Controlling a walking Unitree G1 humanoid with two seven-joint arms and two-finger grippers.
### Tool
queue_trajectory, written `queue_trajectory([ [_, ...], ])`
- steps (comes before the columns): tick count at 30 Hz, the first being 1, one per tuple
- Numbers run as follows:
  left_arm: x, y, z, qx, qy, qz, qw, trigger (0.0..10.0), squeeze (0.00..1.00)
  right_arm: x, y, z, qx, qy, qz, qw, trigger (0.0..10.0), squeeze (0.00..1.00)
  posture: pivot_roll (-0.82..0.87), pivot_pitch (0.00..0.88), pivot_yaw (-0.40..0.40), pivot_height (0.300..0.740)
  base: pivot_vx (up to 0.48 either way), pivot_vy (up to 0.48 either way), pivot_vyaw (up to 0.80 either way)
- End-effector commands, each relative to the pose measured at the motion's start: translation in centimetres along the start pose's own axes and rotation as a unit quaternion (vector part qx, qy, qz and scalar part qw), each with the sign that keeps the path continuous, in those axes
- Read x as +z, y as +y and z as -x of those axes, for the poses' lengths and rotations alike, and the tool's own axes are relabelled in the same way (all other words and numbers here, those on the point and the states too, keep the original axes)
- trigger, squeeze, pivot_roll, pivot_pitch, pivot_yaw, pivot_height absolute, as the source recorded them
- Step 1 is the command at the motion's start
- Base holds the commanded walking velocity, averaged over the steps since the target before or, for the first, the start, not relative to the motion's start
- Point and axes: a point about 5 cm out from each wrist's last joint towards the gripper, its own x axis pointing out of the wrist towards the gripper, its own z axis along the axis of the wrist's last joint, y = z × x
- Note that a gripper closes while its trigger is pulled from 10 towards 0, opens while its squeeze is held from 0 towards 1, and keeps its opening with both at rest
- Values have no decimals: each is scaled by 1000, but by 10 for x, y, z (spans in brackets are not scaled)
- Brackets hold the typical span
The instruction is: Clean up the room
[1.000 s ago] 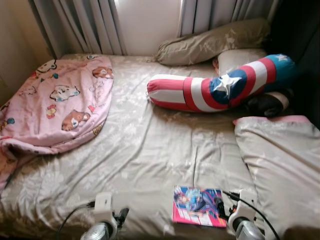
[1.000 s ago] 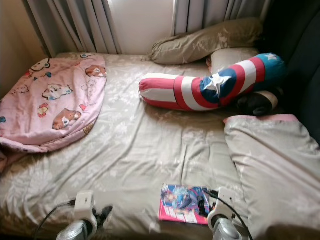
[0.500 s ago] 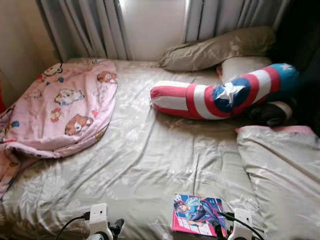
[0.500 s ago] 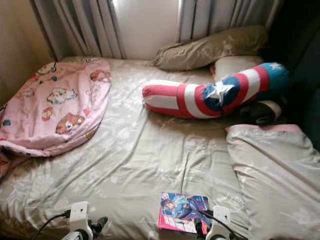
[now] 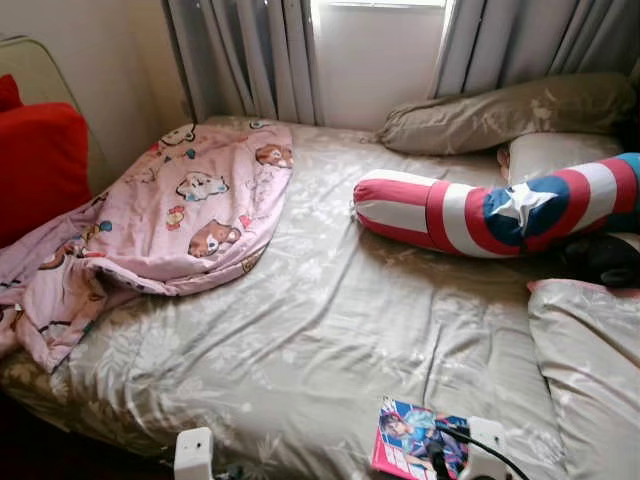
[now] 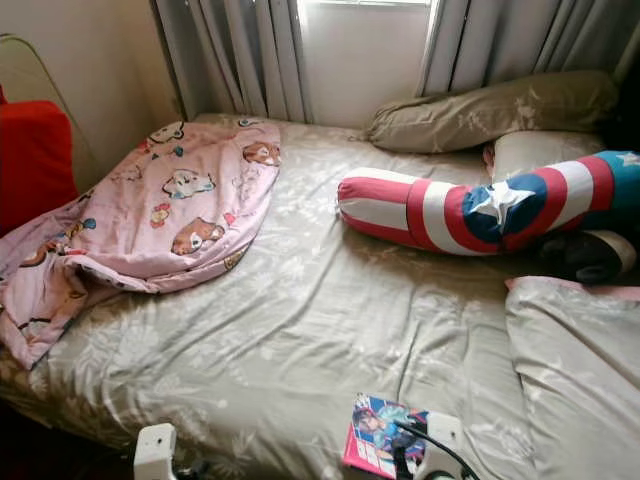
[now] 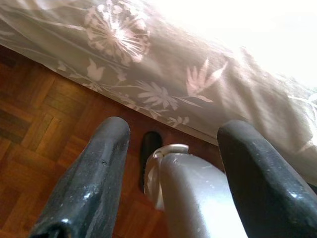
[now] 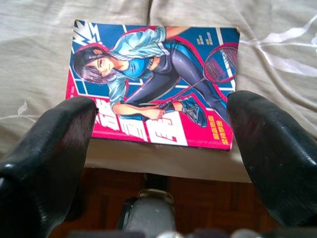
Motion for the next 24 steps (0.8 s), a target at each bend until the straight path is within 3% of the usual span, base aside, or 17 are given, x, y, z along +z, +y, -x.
queue_trajectory([
  [1,1,7,1,8,7,-14,1000,10000,0,-1,7,-1,9,3,-2,1000,10000,0,44,0,-2,740,0,480,0],
  [4,1,7,1,8,7,-19,1000,10000,0,-1,8,-1,7,0,-8,1000,10000,0,48,0,-1,740,0,480,0],
  [6,2,7,0,9,6,-20,1000,10000,0,0,3,0,-16,-5,-46,999,10000,0,49,0,-1,740,0,480,0],
  [16,2,17,2,18,6,-20,1000,10000,0,1,-2,0,-22,-7,-51,998,10000,0,68,0,-10,740,0,480,0],
  [24,7,33,5,26,-1,-19,999,10000,0,7,3,-2,-12,-14,-51,999,10000,0,67,0,-3,740,0,480,0],
])
